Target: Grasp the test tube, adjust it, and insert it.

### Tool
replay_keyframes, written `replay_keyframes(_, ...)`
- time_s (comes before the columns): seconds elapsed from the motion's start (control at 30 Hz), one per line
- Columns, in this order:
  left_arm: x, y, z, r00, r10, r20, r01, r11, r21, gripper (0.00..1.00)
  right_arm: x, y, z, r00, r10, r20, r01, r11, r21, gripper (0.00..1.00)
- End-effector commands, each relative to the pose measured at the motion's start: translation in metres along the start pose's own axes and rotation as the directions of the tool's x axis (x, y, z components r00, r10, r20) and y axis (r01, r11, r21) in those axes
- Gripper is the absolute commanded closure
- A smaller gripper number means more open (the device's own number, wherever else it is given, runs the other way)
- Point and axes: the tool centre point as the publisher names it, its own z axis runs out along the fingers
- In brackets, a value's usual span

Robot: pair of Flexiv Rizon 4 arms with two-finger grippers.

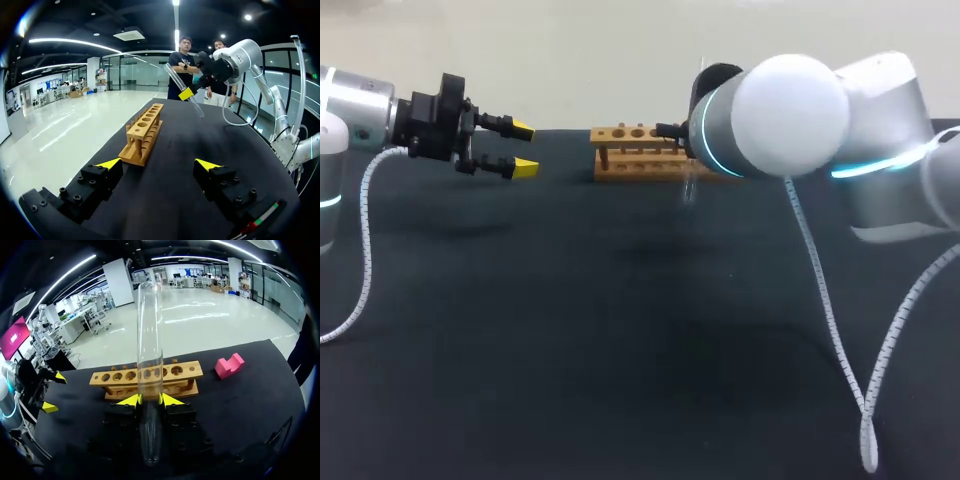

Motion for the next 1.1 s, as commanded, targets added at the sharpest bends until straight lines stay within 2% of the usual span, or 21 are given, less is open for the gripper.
replay_keyframes(0.03,0.001,0.0,0.0,1.0,0.002,0.002,-0.002,1.0,-0.001,0.0,0.0,-0.002,-0.014,0.999,0.002,0.046,-0.003,1.0,0.009,1.0)
replay_keyframes(0.53,0.001,0.0,0.0,1.0,0.002,0.002,-0.002,1.0,-0.001,0.0,-0.005,-0.012,-0.038,0.998,0.008,0.068,-0.012,0.999,0.052,1.0)
replay_keyframes(1.1,0.001,0.0,0.0,1.0,0.002,0.002,-0.002,1.0,-0.001,0.0,-0.007,-0.014,-0.039,0.997,0.017,0.075,-0.022,0.998,0.055,1.0)
